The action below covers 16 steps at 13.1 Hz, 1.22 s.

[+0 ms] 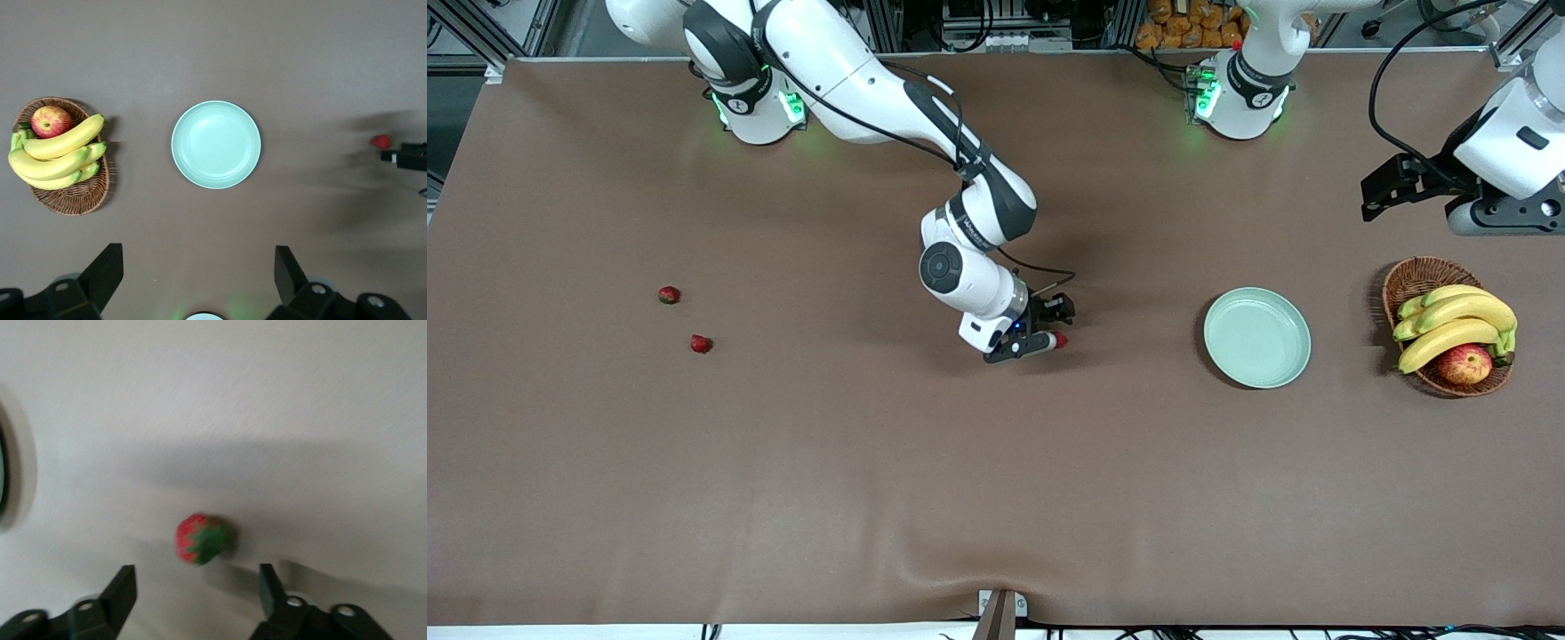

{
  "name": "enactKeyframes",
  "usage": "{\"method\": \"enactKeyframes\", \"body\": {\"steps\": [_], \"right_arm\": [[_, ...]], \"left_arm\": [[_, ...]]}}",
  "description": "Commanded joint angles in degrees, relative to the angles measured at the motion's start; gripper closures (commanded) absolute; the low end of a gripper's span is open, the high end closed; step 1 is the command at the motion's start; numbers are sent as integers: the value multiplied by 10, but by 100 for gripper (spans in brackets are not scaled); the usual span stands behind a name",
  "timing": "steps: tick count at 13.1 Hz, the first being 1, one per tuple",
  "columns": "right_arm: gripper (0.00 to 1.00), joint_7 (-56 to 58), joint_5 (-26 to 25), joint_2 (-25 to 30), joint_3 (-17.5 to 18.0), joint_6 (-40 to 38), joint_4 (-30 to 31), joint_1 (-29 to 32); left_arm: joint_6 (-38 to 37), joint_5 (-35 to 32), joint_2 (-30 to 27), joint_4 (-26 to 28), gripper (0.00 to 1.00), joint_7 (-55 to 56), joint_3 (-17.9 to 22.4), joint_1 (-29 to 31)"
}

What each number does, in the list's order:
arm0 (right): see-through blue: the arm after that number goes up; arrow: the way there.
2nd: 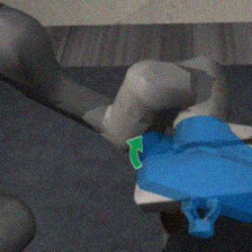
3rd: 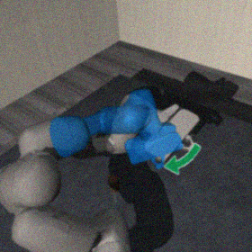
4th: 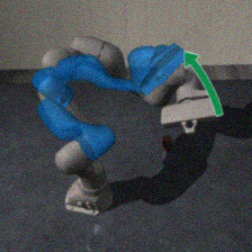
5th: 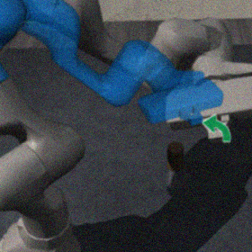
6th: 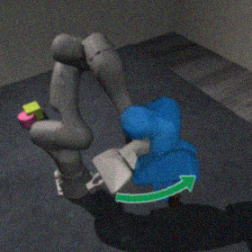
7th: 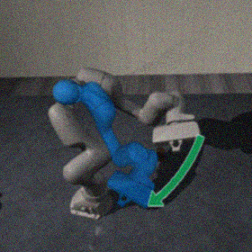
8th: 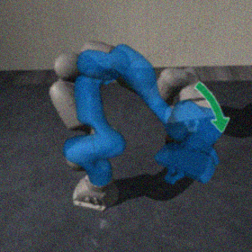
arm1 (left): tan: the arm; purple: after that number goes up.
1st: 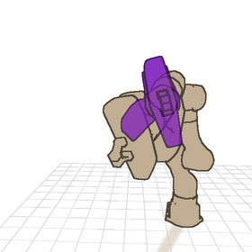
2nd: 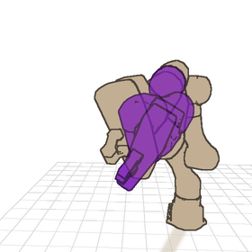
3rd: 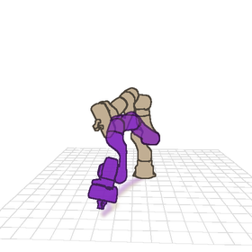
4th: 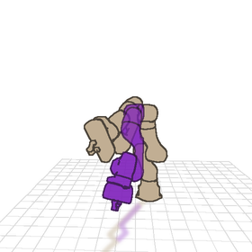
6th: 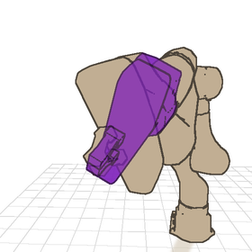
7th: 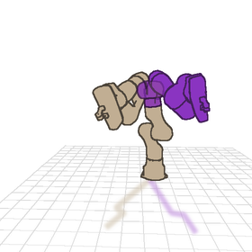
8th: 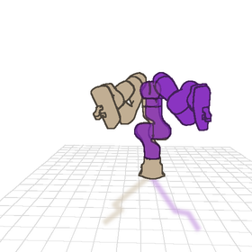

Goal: Collect all strawberries into plate
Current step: 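Carry the strawberry to mid-table with the right gripper while the left gripper approaches, then grasp the second strawberry with the right gripper while the left gripper lowers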

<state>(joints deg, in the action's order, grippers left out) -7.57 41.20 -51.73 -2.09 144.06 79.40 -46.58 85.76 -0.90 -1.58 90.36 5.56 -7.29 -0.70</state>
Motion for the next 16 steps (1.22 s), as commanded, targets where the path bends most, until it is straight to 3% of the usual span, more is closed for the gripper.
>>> {"method": "enactKeyframes", "body": {"steps": [1, 4, 8, 9, 11, 13, 16], "right_arm": [[0, 3, 0, 46, -13, -9, 54, 27], [0, 8, -3, 123, -14, -33, 144, 95], [0, 7, -22, 221, -14, -145, 225, 198], [0, 7, -52, 238, -14, -173, 235, 227], [0, 8, -168, 259, -14, -248, 239, 292], [0, 13, -269, 266, -13, -297, 236, 345], [0, 39, -332, 261, -14, -312, 240, 393]], "left_arm": [[0, 11, 12, -3, 0, -5, -10, -3], [5, 11, 26, -4, 0, 6, -34, -3], [31, 11, 60, -3, 0, 79, -94, -4], [44, 10, 73, -3, 0, 122, -116, -4], [83, 5, 108, -3, 0, 209, -163, -4], [123, -1, 146, -3, 0, 274, -182, -25], [188, -69, 209, -4, 0, 391, -183, -89]]}}
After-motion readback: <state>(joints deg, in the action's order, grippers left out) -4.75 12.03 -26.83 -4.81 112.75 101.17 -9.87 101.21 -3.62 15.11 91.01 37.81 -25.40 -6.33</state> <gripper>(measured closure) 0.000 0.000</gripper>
